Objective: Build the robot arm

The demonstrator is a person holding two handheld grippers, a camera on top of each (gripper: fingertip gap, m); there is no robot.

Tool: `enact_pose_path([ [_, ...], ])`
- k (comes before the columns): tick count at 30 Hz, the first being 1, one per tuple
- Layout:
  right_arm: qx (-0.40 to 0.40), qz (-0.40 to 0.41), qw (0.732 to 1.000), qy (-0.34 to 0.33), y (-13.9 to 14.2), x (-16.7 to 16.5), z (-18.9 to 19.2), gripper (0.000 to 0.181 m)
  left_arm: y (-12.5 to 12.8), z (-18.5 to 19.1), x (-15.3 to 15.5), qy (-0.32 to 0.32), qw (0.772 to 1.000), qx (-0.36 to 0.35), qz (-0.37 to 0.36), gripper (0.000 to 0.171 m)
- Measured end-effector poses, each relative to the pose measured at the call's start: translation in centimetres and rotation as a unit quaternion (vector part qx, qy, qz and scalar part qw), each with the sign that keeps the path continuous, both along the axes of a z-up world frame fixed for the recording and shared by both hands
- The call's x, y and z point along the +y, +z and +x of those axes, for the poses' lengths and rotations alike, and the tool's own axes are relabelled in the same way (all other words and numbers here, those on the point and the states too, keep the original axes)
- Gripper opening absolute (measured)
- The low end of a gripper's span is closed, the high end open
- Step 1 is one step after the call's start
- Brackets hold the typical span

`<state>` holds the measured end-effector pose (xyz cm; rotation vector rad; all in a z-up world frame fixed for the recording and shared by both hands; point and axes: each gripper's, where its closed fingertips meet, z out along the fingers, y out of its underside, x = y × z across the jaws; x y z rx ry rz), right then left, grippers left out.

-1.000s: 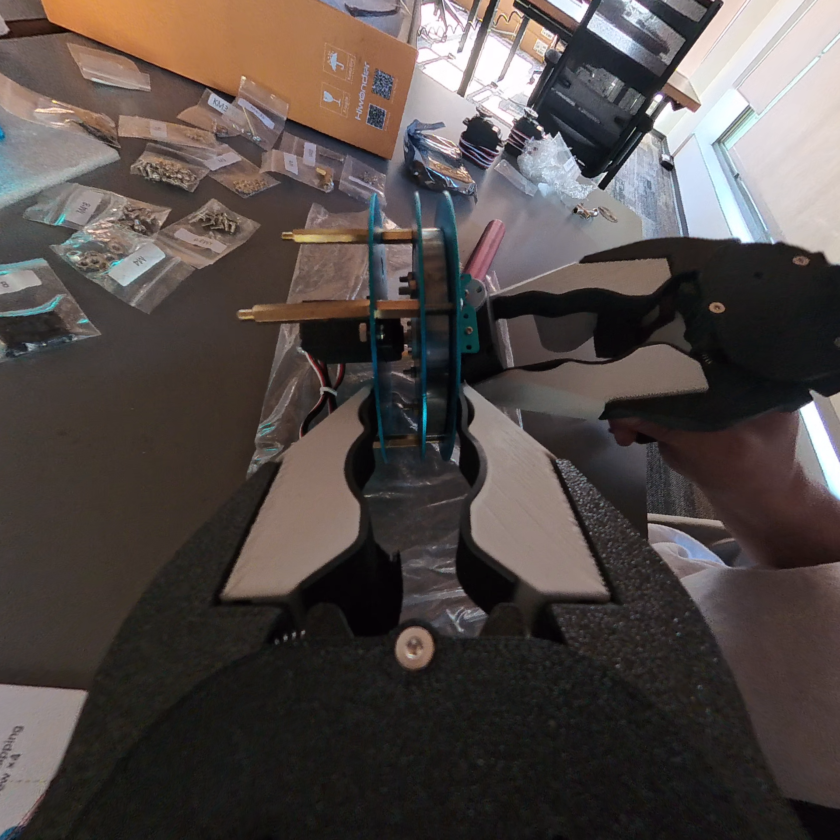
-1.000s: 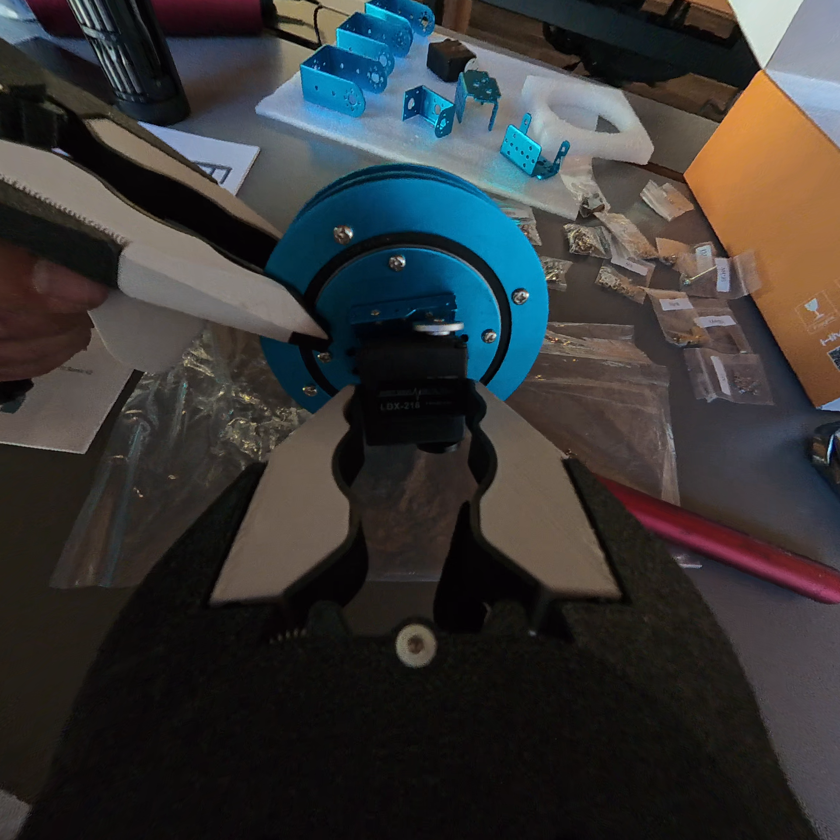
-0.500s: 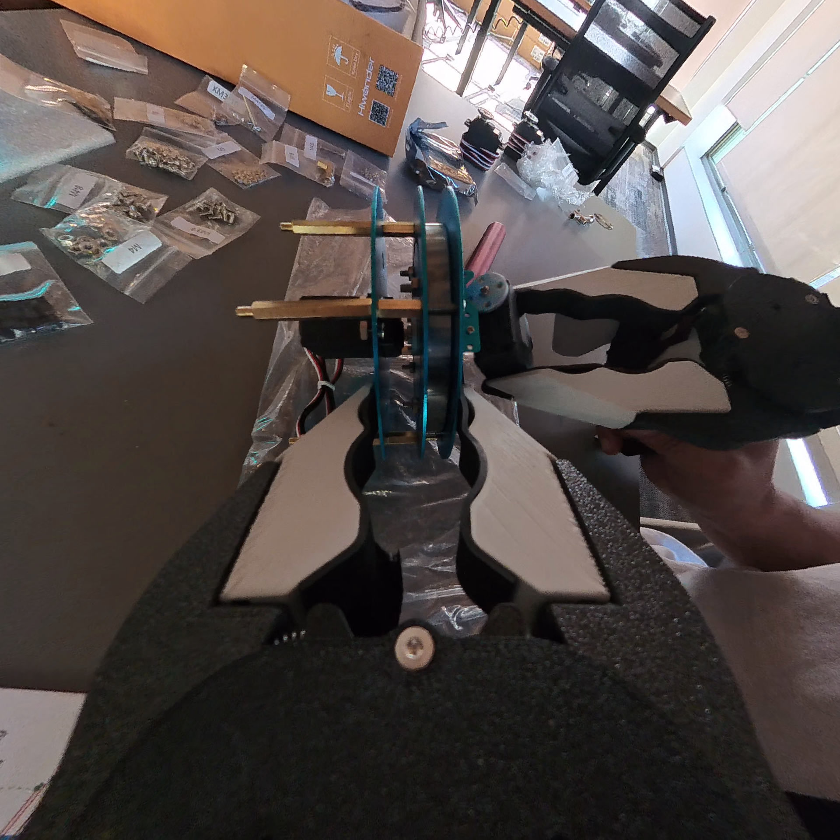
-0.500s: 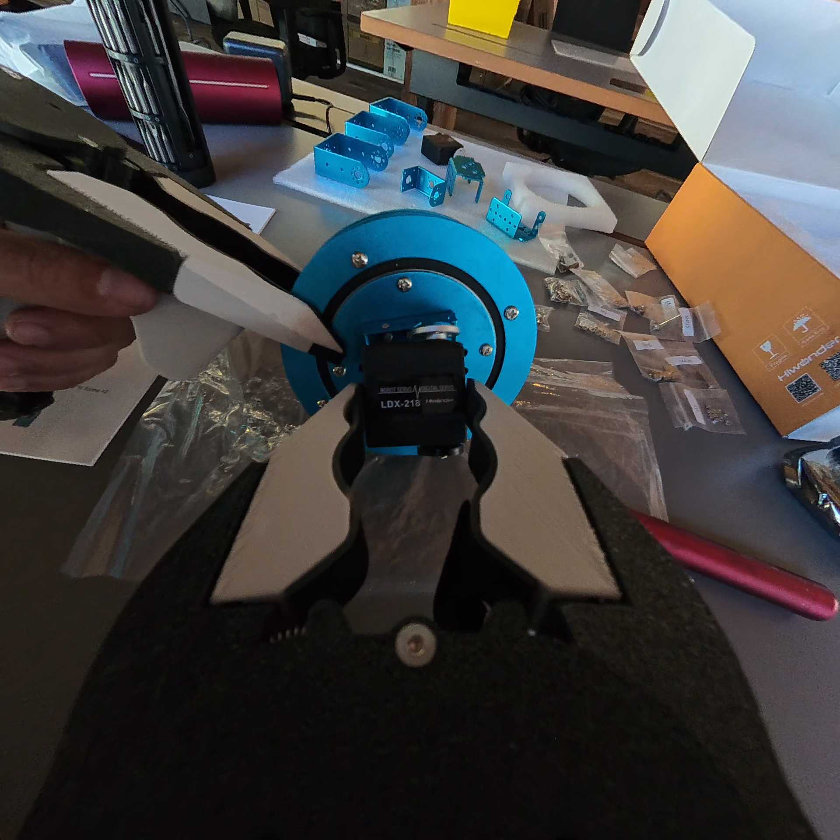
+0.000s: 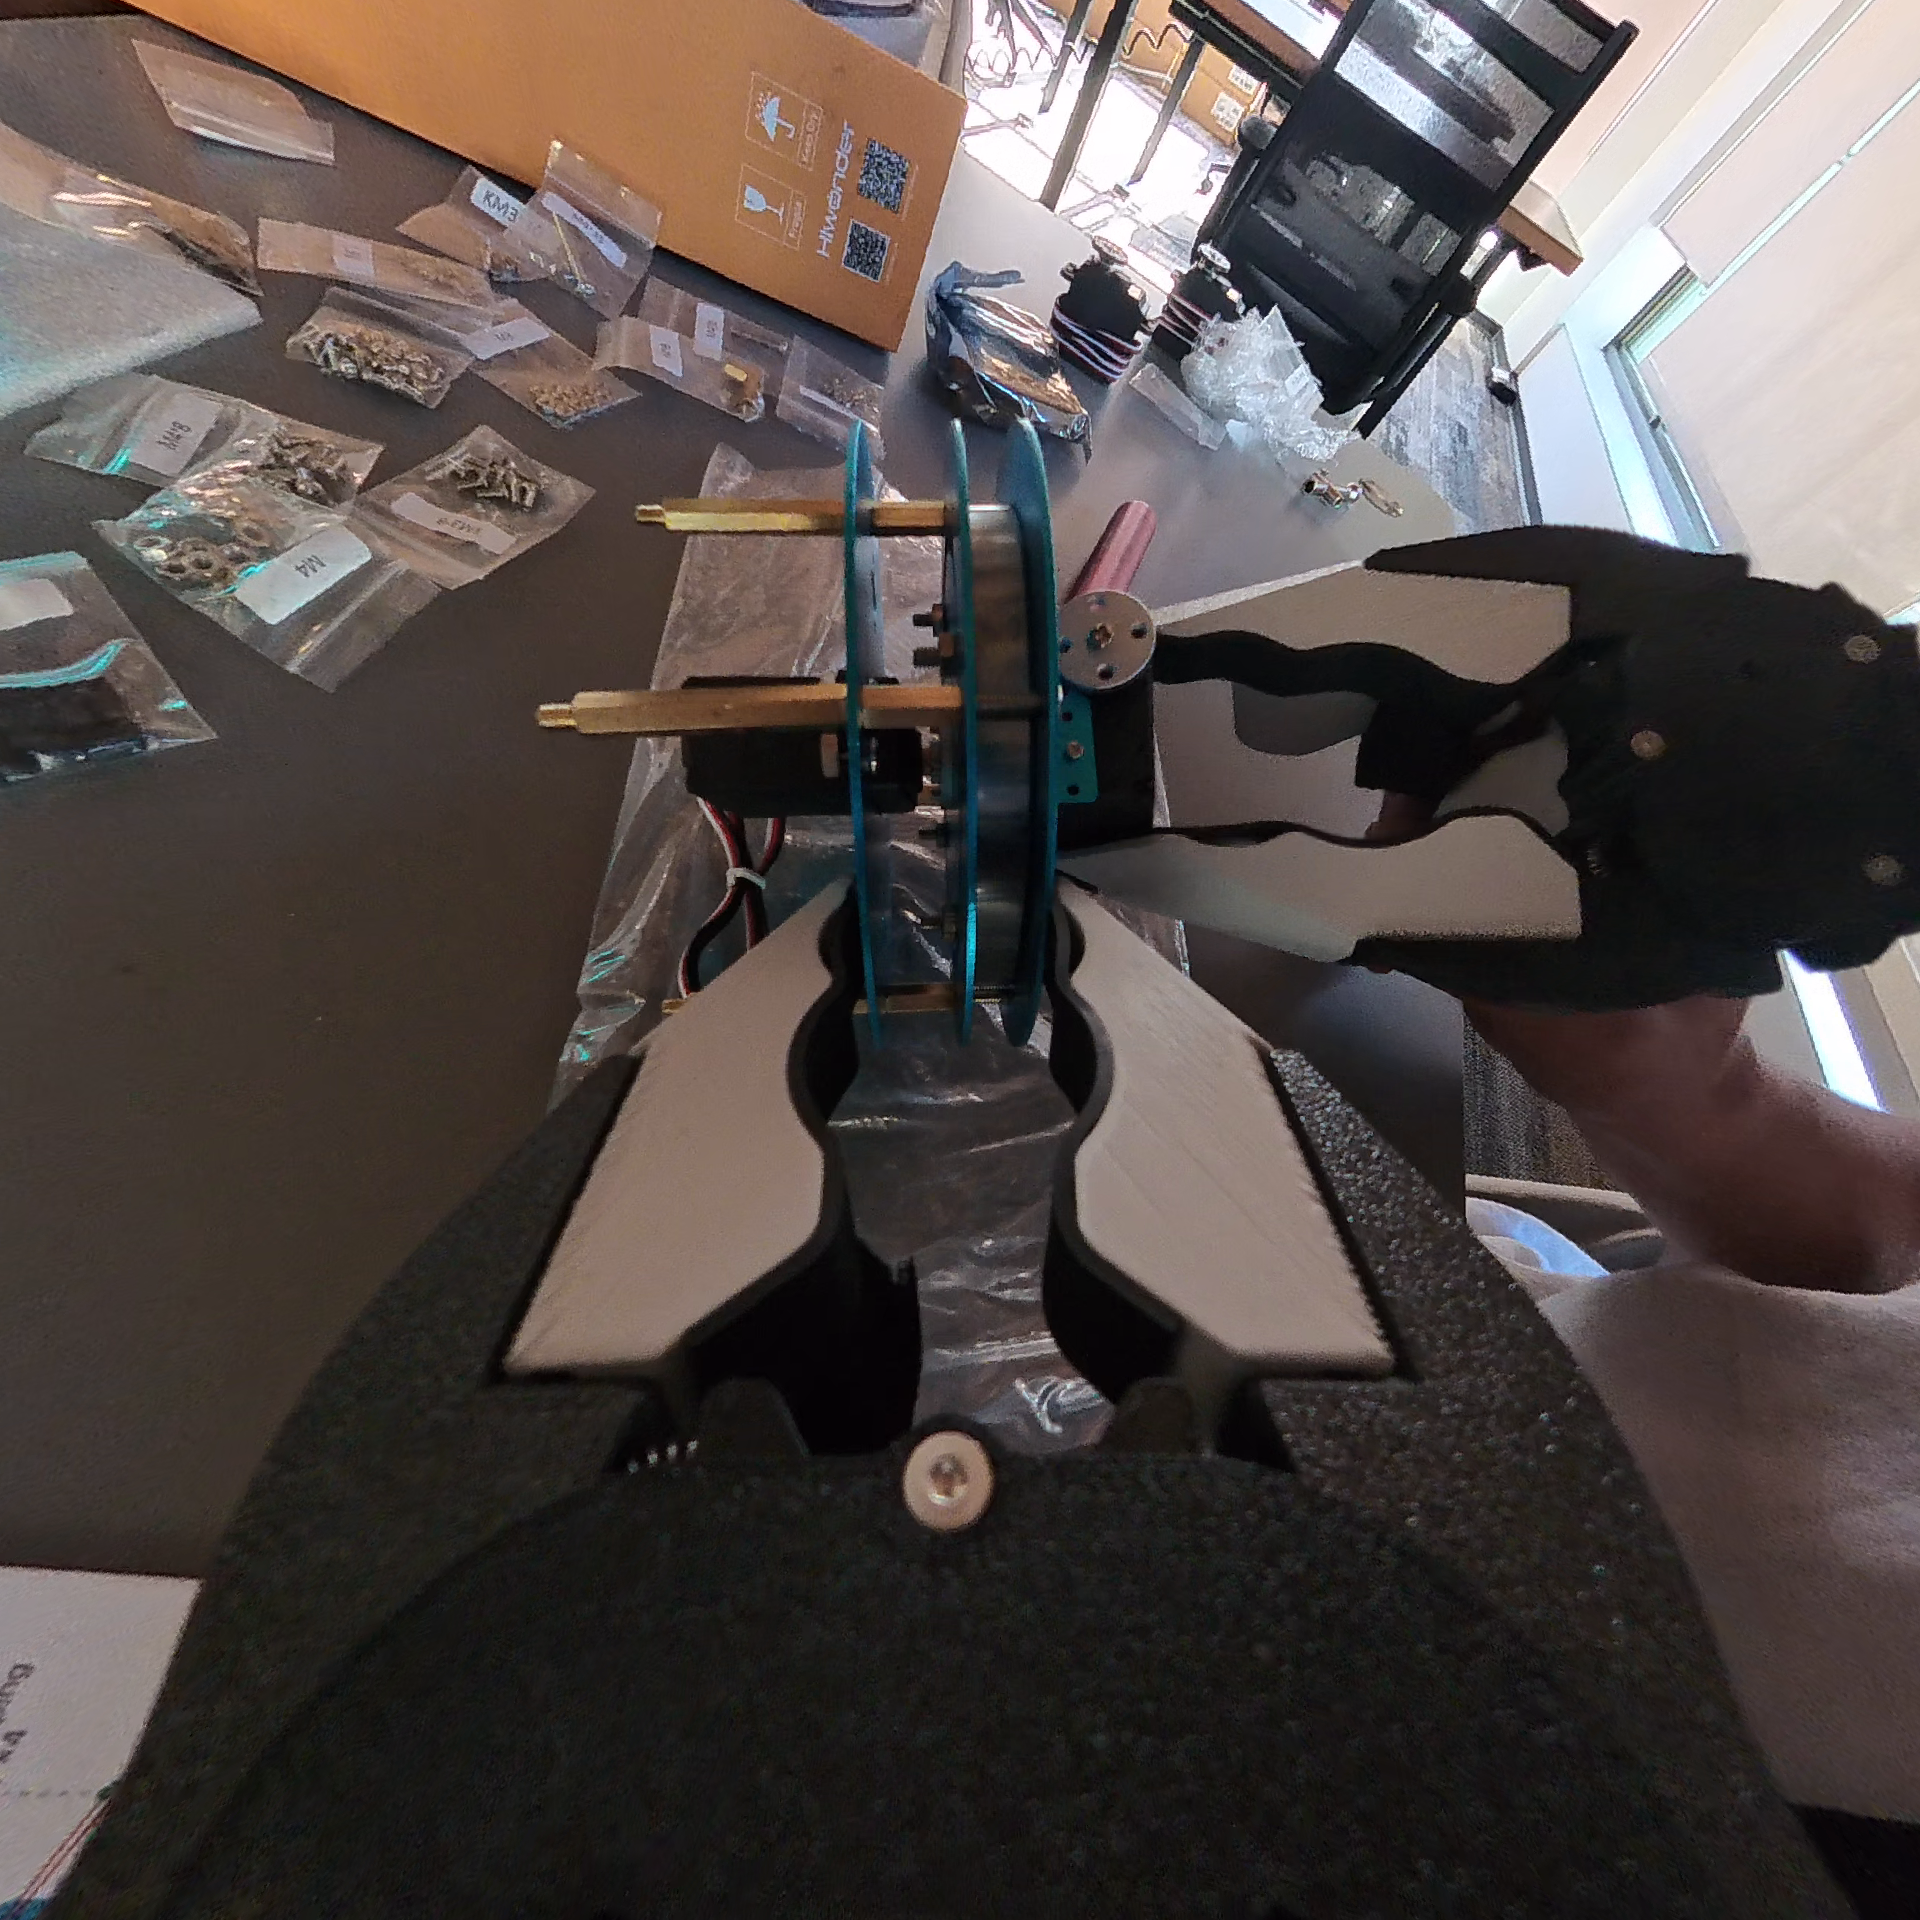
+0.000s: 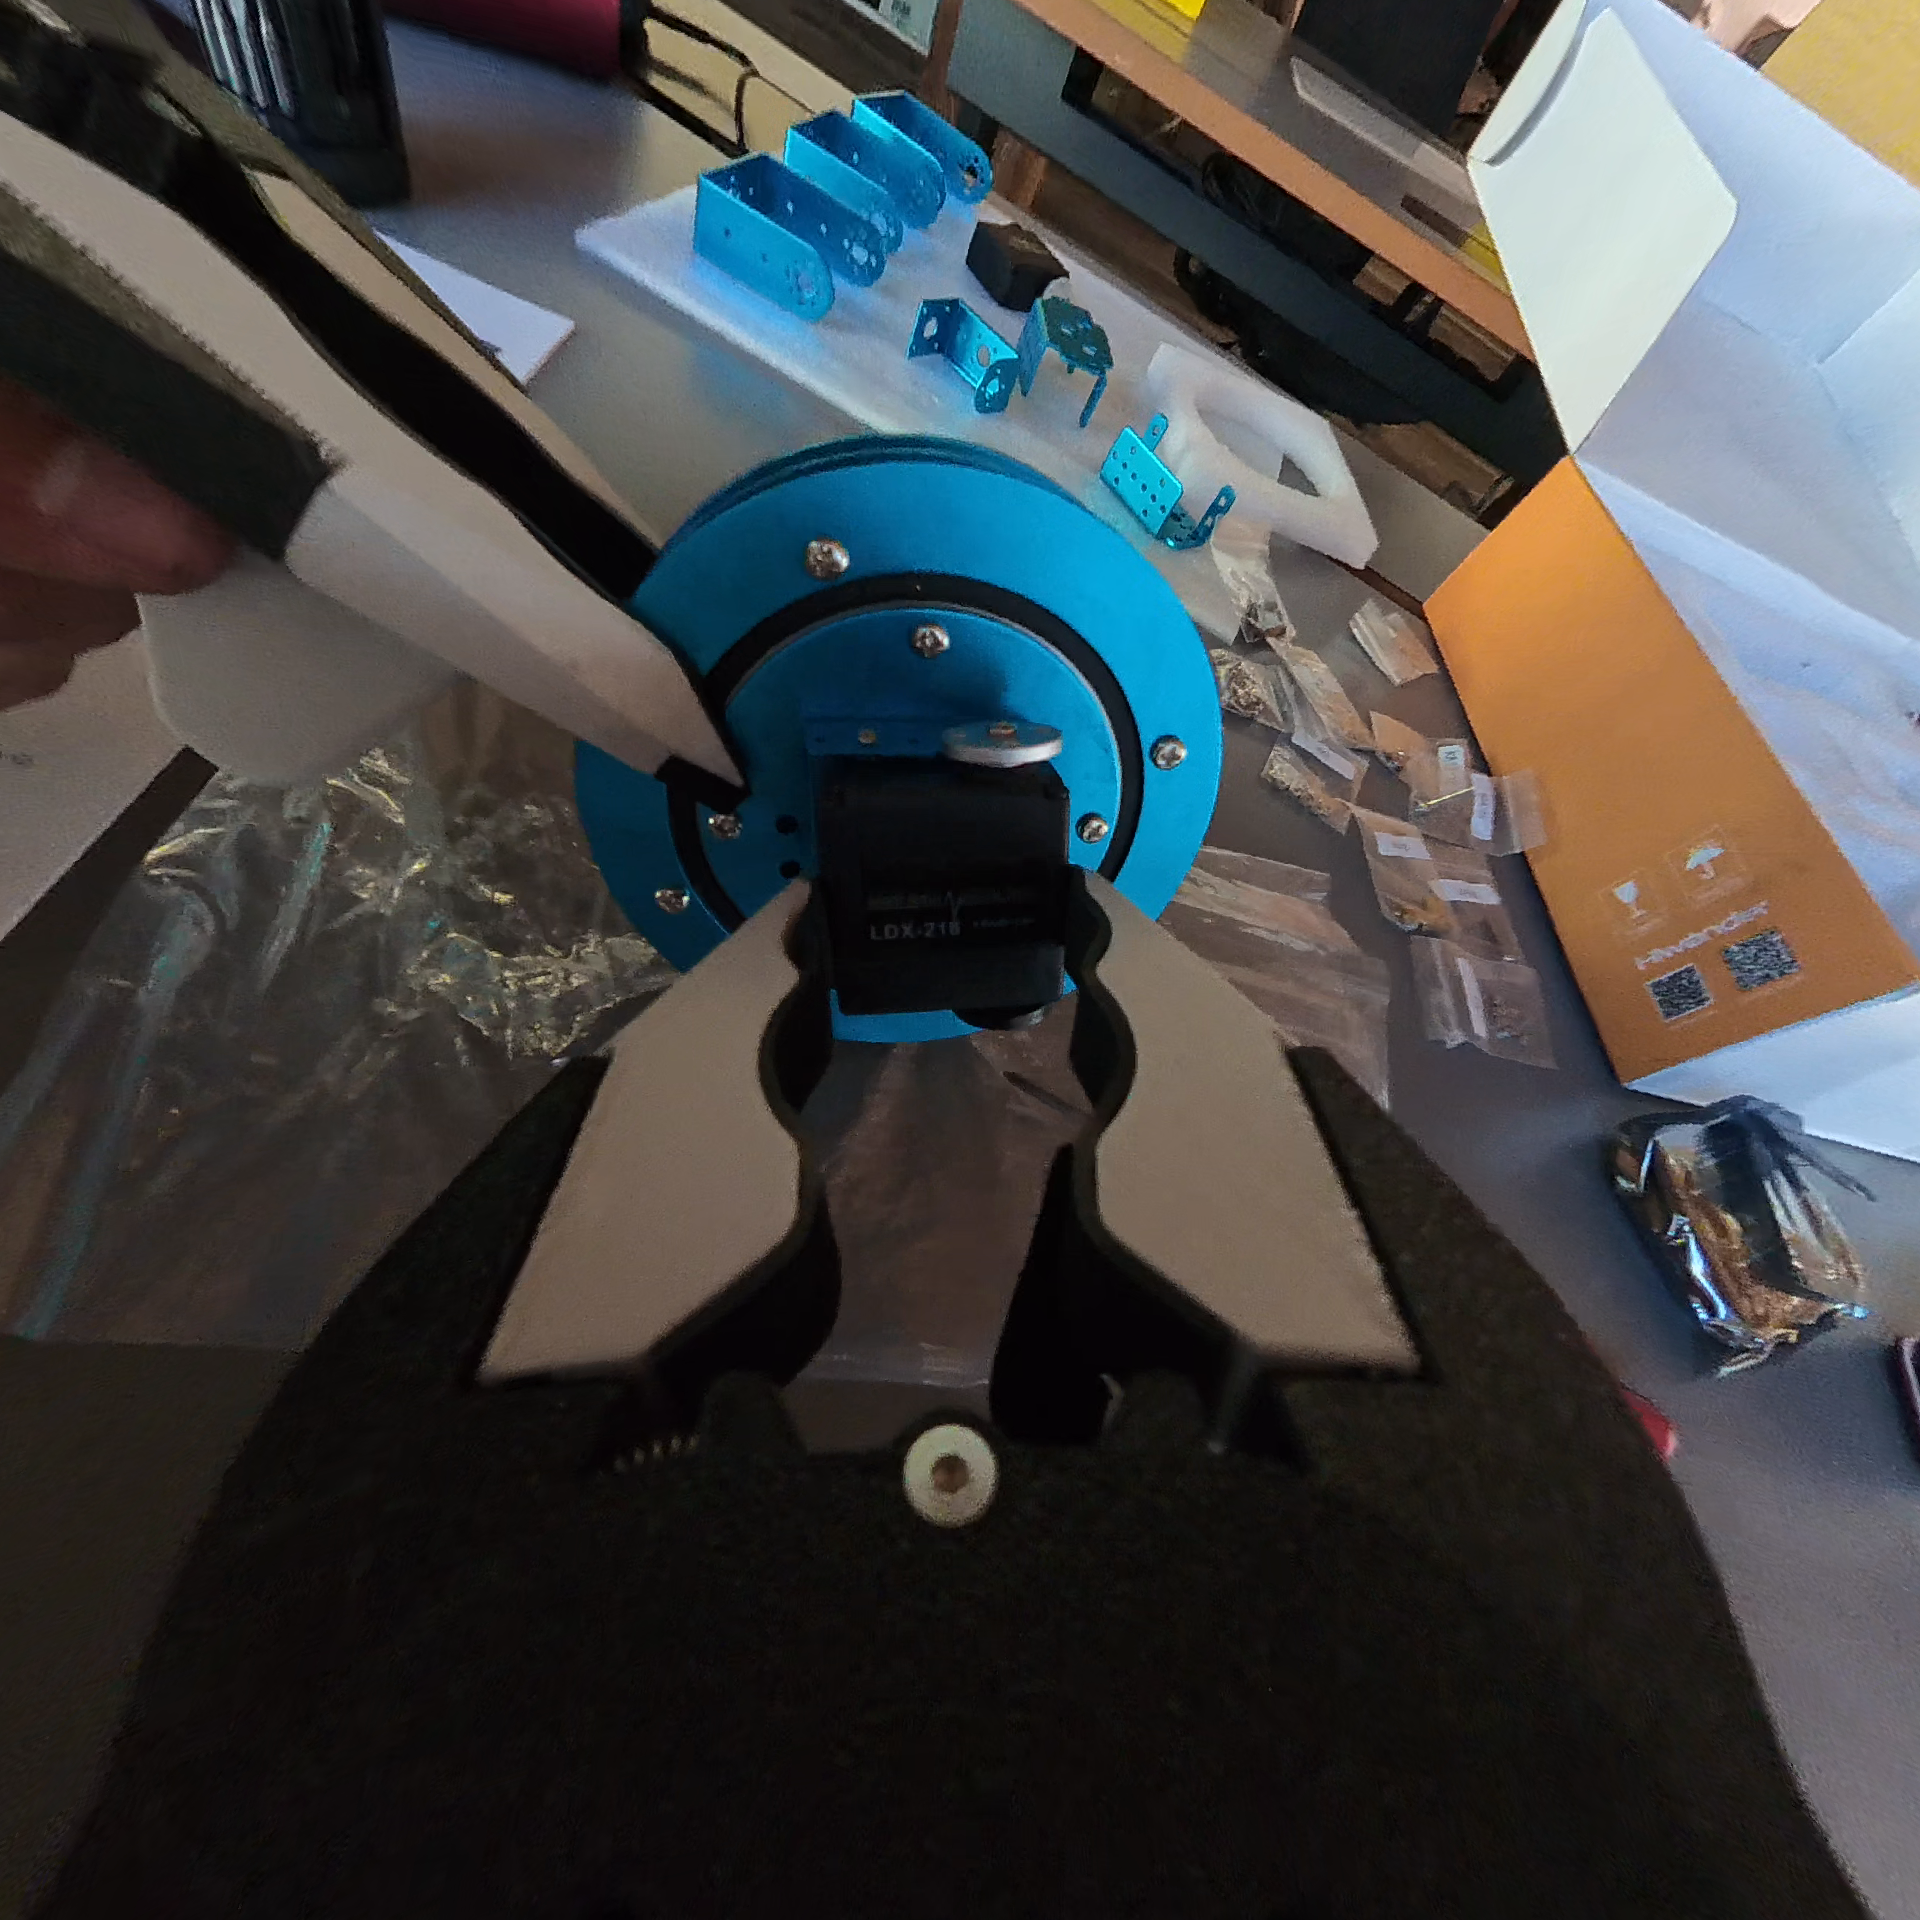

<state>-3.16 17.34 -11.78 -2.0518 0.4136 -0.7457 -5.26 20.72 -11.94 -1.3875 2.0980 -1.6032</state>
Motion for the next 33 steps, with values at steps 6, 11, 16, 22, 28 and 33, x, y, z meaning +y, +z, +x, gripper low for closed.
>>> enact_pose_path([
  [6,0.01,0.002,1.0,0.002,-0.04,0.1,0.04,0.042,-0.03,0.06,0.08,0.001,1.0,0.001,-0.002,0.032],
  [11,0.029,0.042,0.998,0.023,0.0,0.6,-0.08,0.042,-0.06,0.13,0.26,0.001,1.0,0.003,-0.003,0.032],
  [16,0.02,0.036,0.999,0.032,0.02,0.75,0.08,0.043,-0.15,0.24,0.4,0.003,1.0,0.005,-0.004,0.032],
  [22,0.059,-0.021,0.998,0.012,-0.02,0.6,-0.05,0.043,0.0,0.2,0.17,-0.001,1.0,-0.001,0.006,0.032],
  [28,0.08,-0.016,0.997,0.011,-0.07,0.53,-0.22,0.043,0.12,0.27,0.27,0.001,1.0,-0.006,0.007,0.032],
  [33,0.059,-0.04,0.997,0.002,0.01,0.47,-0.2,0.042,-0.16,0.18,0.18,0.0,1.0,0.002,0.003,0.032],
])
